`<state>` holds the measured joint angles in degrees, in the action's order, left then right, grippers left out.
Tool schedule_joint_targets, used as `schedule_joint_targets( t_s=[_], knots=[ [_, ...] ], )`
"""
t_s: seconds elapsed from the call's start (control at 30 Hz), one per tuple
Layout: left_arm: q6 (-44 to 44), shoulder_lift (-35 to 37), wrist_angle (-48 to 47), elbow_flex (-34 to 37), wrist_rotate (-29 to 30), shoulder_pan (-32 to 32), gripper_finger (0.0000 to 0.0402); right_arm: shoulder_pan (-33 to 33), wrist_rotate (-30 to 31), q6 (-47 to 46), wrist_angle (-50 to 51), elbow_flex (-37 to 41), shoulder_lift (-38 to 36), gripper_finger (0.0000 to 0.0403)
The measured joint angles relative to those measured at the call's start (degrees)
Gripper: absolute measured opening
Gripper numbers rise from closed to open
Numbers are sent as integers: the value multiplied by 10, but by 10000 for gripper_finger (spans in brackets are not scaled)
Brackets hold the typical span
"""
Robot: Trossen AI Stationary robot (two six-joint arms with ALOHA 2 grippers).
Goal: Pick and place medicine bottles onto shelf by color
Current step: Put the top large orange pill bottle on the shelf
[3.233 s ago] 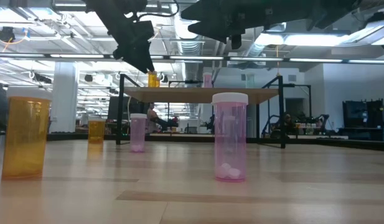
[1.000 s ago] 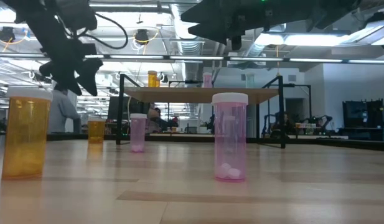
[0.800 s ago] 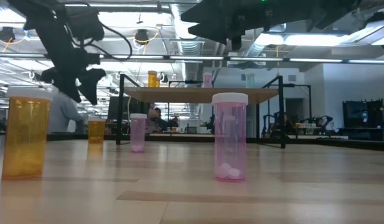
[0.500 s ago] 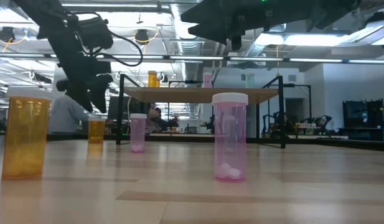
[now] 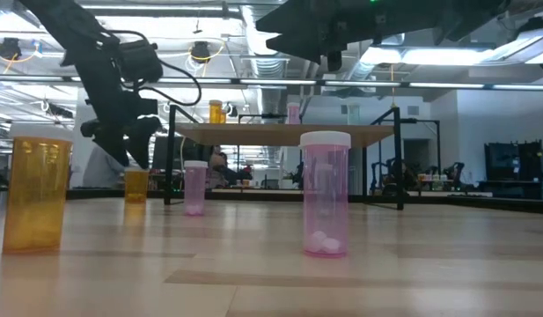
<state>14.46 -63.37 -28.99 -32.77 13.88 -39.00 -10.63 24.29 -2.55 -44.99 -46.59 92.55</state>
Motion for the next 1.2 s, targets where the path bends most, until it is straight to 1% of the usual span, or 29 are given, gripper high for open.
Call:
schedule_joint_targets(
  t_s=[0.37, 0.67, 0.83, 1.0, 1.2],
  knots=[
    [-12, -6, 18, 1, -14, -17, 300, 0, 0, 0, 0, 0, 0, 235],
    [-14, -5, 46, 40, -39, -33, 288, 0, 0, 0, 0, 0, 0, 235],
    [-16, -5, 59, 41, -44, -33, 281, 0, 0, 0, 0, 0, 0, 235],
    [-18, -5, 67, 41, -47, -33, 267, 0, 0, 0, 0, 0, 0, 235],
    [-18, -5, 66, 41, -47, -33, 233, 0, 0, 0, 0, 0, 0, 235]
  ],
)
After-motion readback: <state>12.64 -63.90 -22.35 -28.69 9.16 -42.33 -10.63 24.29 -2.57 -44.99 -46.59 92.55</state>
